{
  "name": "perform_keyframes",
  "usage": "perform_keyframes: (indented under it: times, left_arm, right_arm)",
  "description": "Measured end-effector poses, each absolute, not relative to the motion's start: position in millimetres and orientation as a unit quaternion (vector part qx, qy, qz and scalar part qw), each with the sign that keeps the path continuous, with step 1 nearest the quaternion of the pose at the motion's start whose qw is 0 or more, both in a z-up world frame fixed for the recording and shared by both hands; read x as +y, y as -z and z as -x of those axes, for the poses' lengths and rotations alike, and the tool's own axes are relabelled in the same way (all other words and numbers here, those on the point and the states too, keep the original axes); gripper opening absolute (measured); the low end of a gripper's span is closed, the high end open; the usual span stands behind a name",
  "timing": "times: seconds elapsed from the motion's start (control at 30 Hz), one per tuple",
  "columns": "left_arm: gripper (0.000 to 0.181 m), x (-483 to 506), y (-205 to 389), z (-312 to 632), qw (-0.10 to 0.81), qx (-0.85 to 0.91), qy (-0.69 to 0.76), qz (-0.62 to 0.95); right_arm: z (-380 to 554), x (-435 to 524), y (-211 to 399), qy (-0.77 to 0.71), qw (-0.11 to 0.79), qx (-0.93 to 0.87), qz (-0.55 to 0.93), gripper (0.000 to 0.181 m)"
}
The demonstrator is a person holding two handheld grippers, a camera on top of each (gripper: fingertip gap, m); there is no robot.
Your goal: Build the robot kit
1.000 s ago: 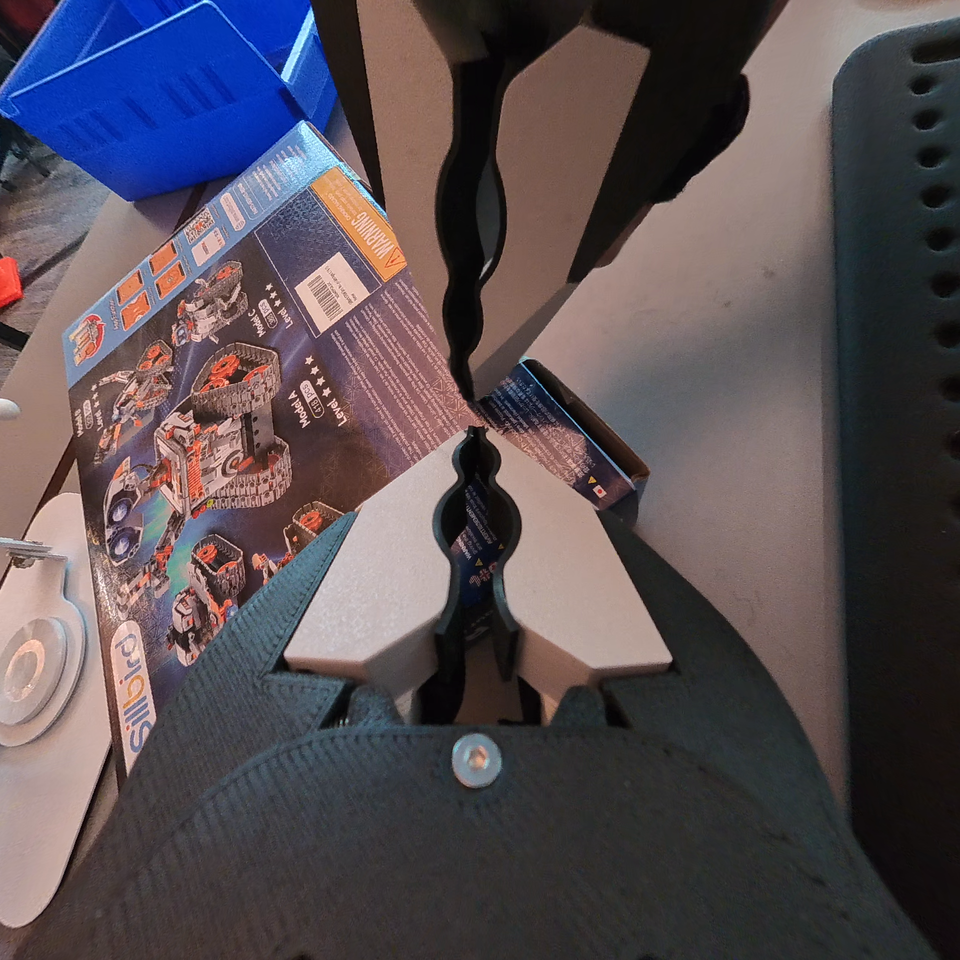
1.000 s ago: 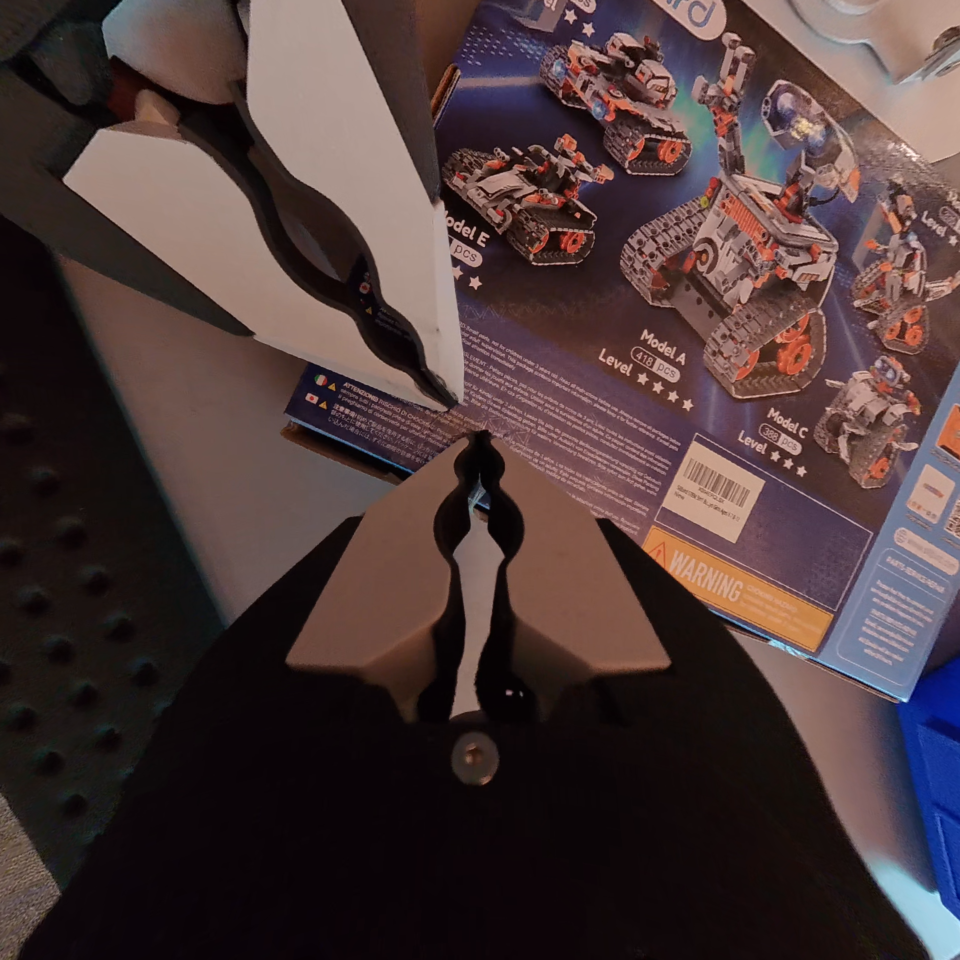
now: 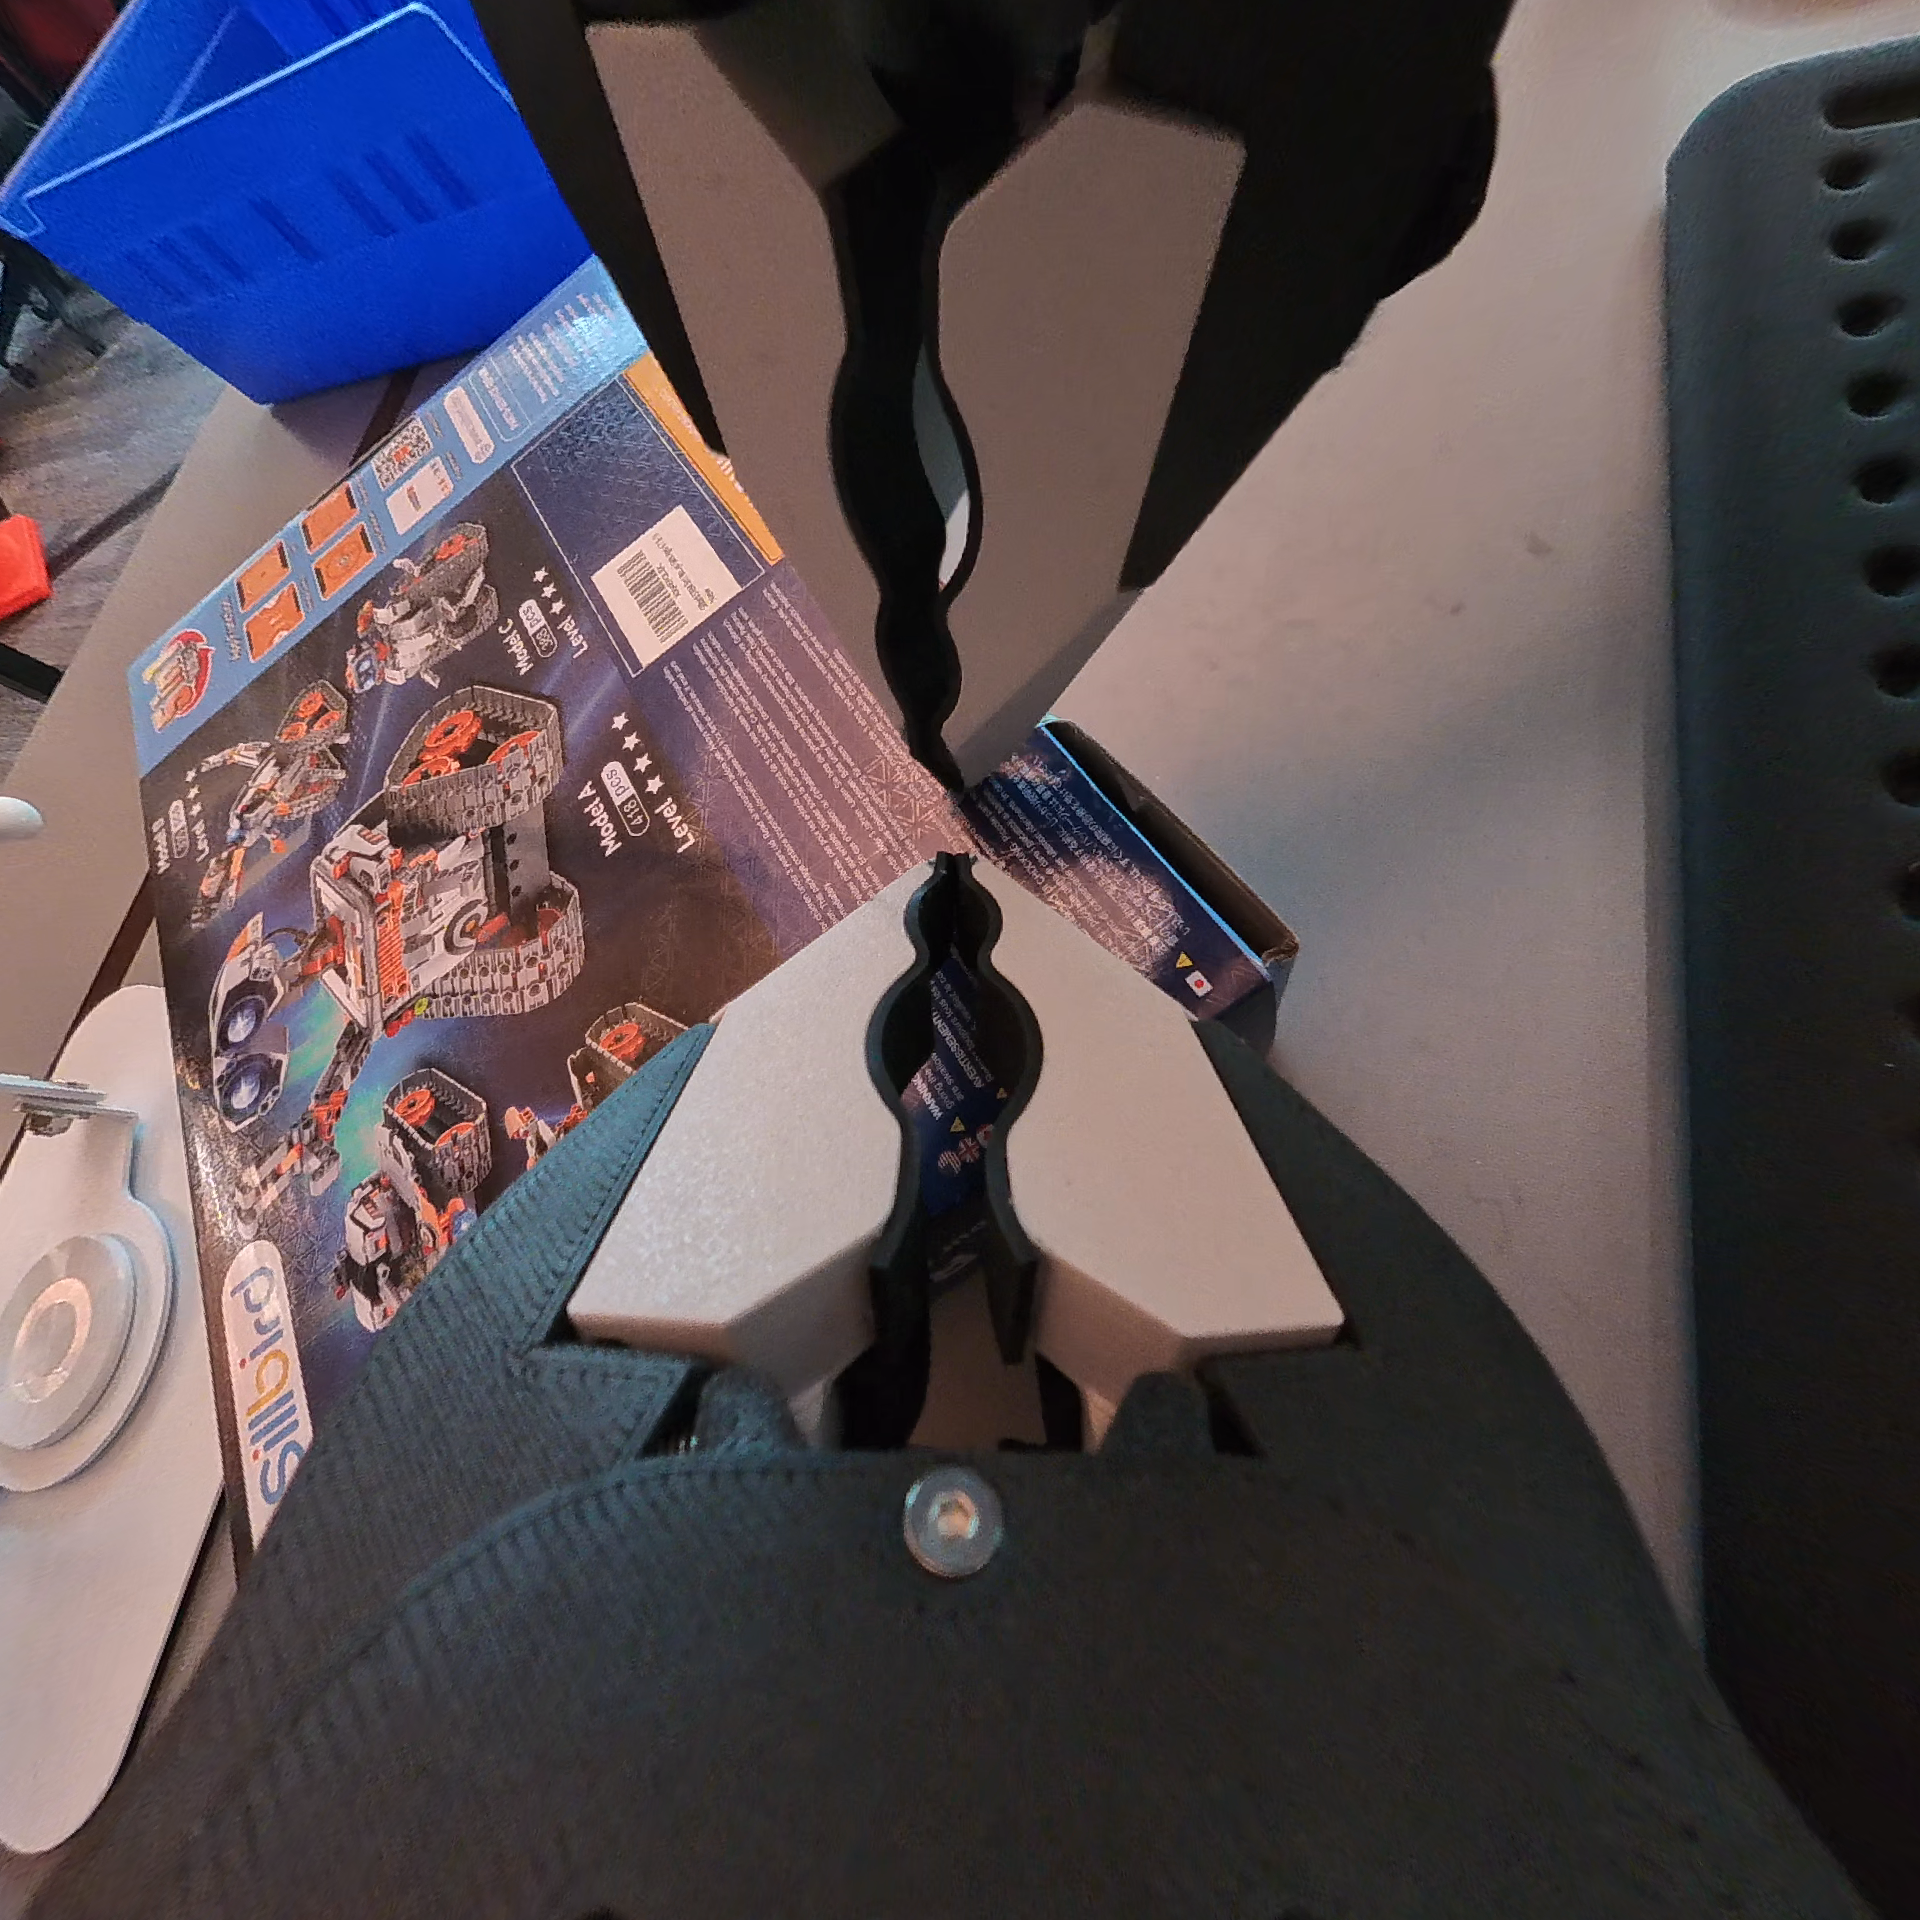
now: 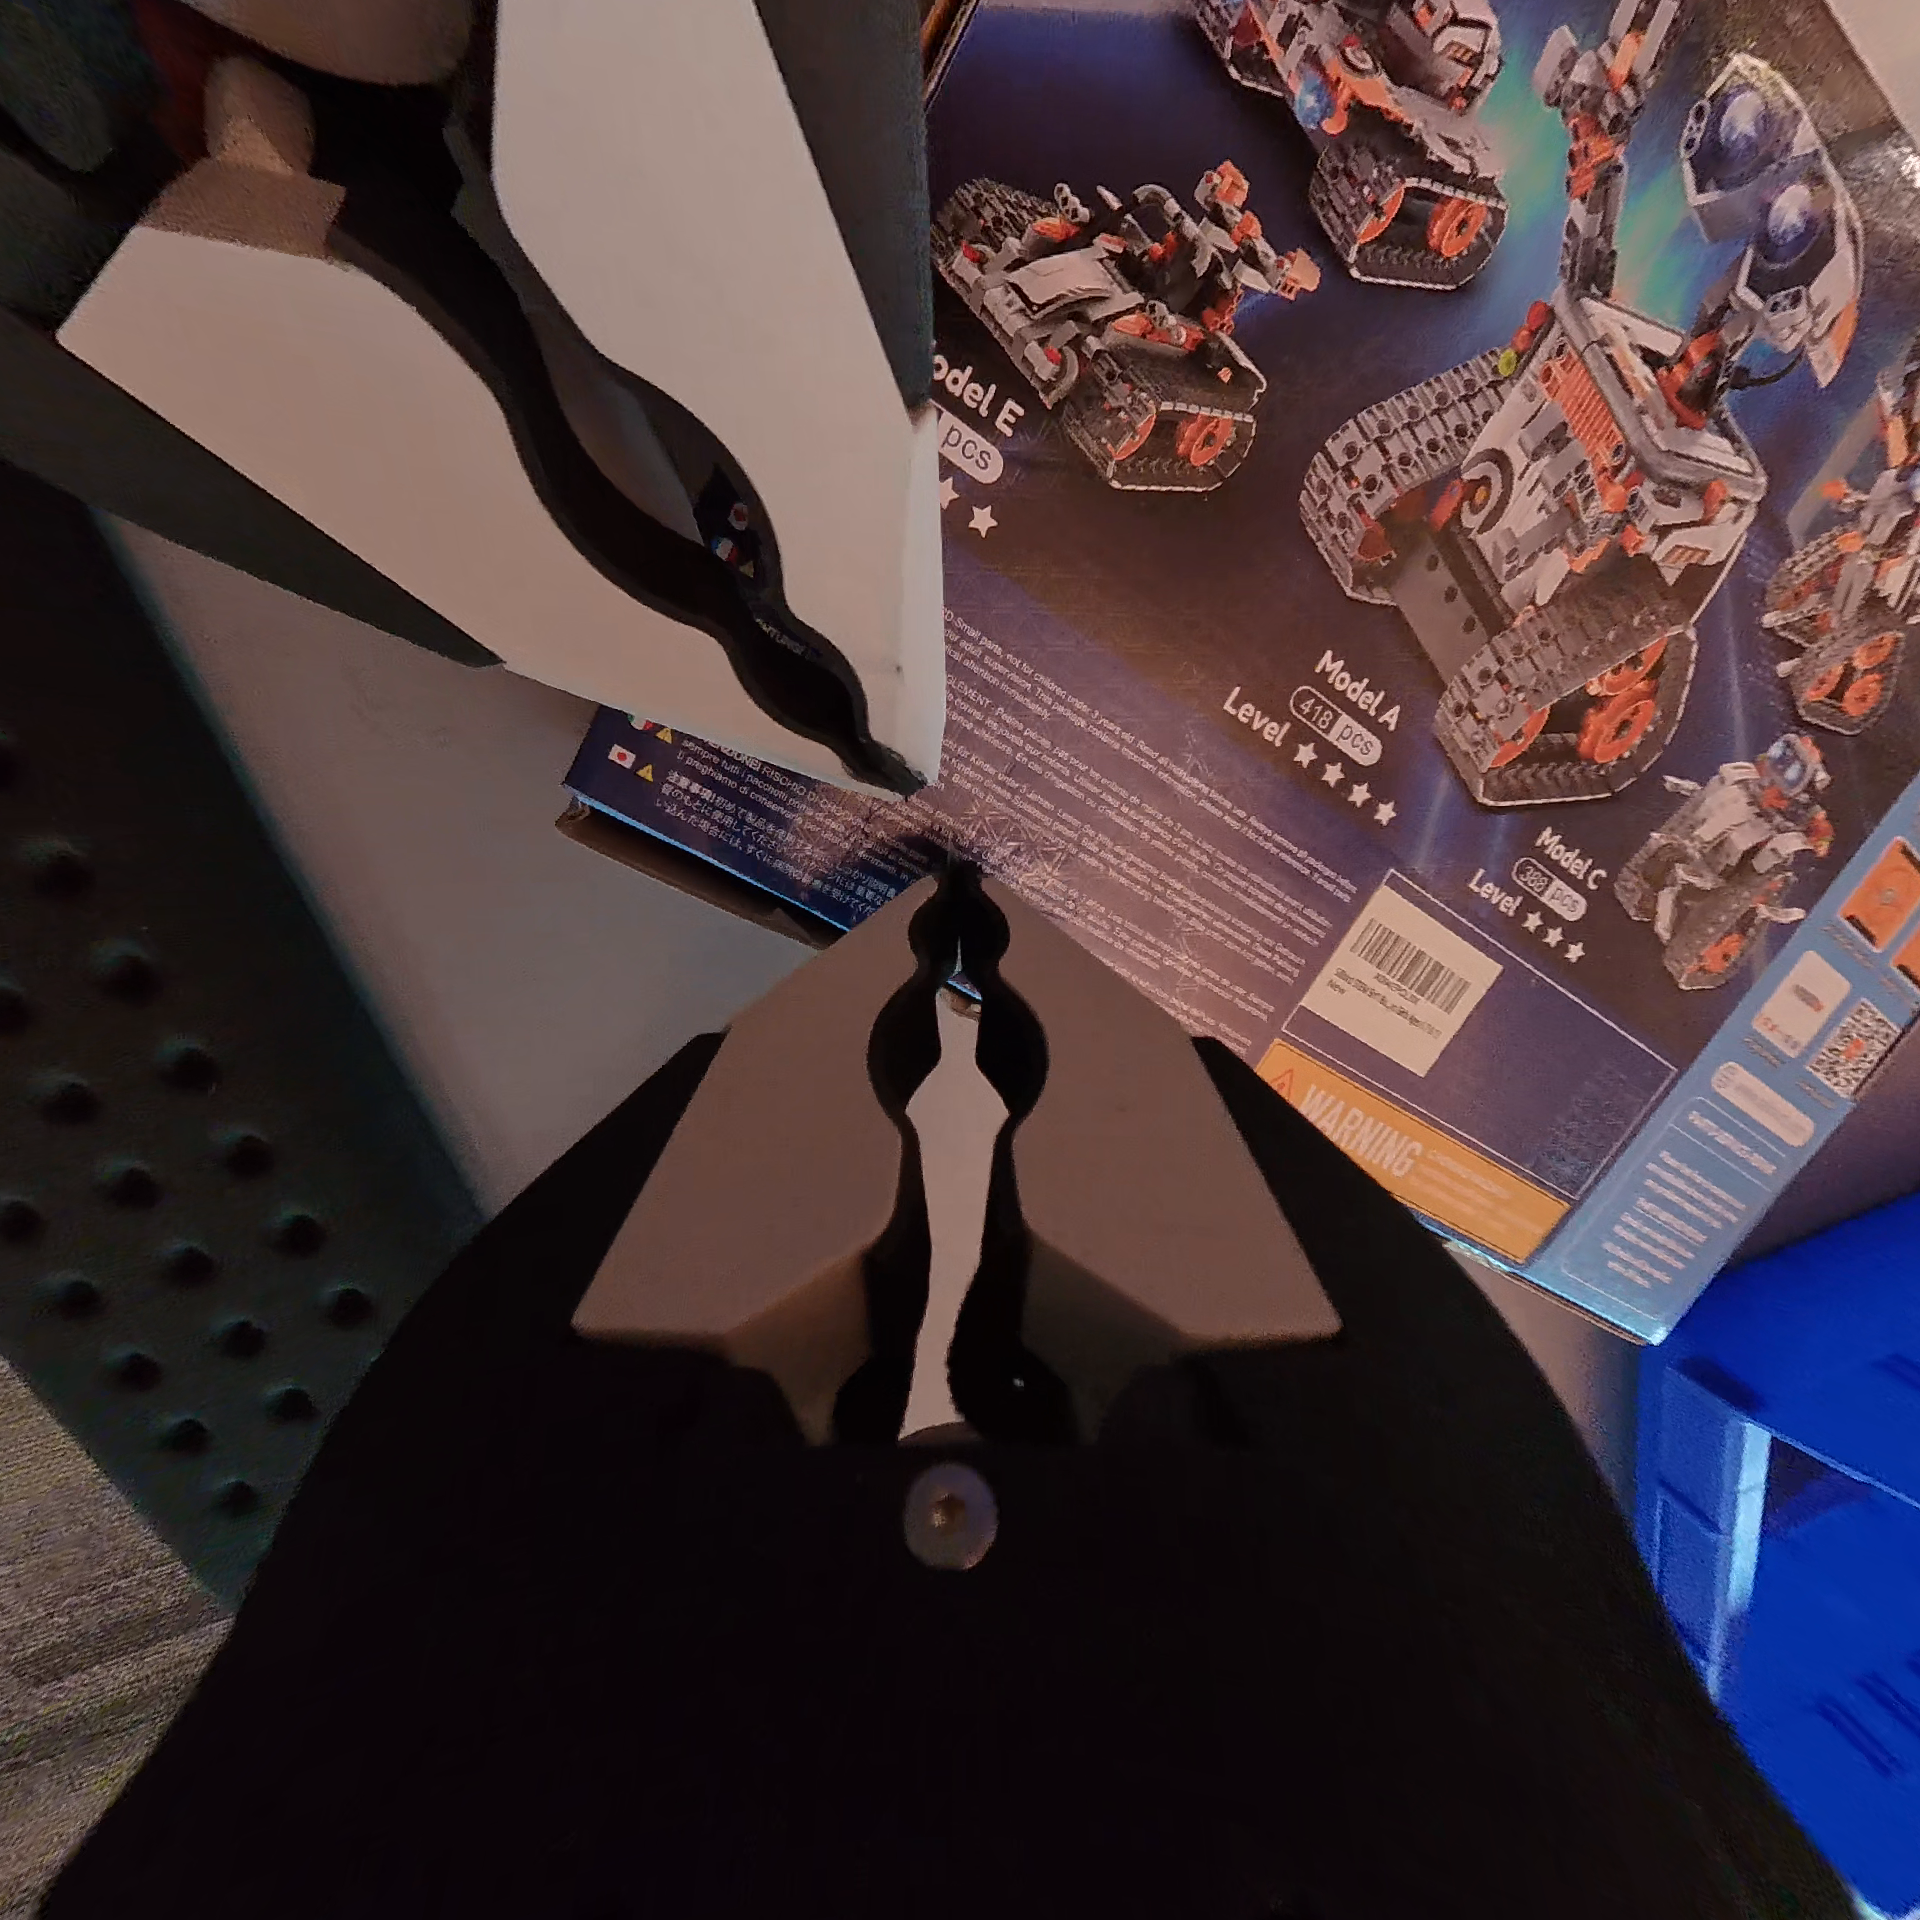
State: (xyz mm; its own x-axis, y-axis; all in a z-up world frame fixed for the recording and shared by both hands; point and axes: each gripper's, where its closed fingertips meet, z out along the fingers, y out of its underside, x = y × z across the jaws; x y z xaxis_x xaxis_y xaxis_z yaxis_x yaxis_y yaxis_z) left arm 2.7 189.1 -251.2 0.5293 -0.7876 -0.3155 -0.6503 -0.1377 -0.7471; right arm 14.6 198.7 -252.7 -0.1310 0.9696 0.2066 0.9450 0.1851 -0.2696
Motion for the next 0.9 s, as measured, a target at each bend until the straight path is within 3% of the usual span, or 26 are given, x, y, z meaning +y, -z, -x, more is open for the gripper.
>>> perform_keyframes:
  times: [0.03,0.37,0.47,0.67,0.77,0.9]
  left_arm:
    - [0.000,189,251,-3,0.449,0.479,0.076,0.750]
    - [0.000,191,252,-6,0.452,0.484,0.065,0.747]
    - [0.000,191,252,-8,0.454,0.483,0.066,0.746]
    - [0.000,191,252,-8,0.454,0.484,0.070,0.745]
    - [0.000,191,252,-8,0.455,0.482,0.068,0.745]
    - [0.000,191,251,-8,0.455,0.481,0.069,0.746]
  right_arm:
    - [-15,199,253,-0.031,0.171,-0.752,0.636,0.000]
    - [-19,208,252,0.010,0.195,-0.745,0.638,0.000]
    - [-38,247,250,0.099,0.235,-0.716,0.650,0.000]
    - [-31,220,241,-0.075,0.224,-0.695,0.679,0.000]
    - [-27,212,244,-0.099,0.197,-0.700,0.679,0.019]
    - [-20,198,242,-0.109,0.180,-0.714,0.668,0.011]
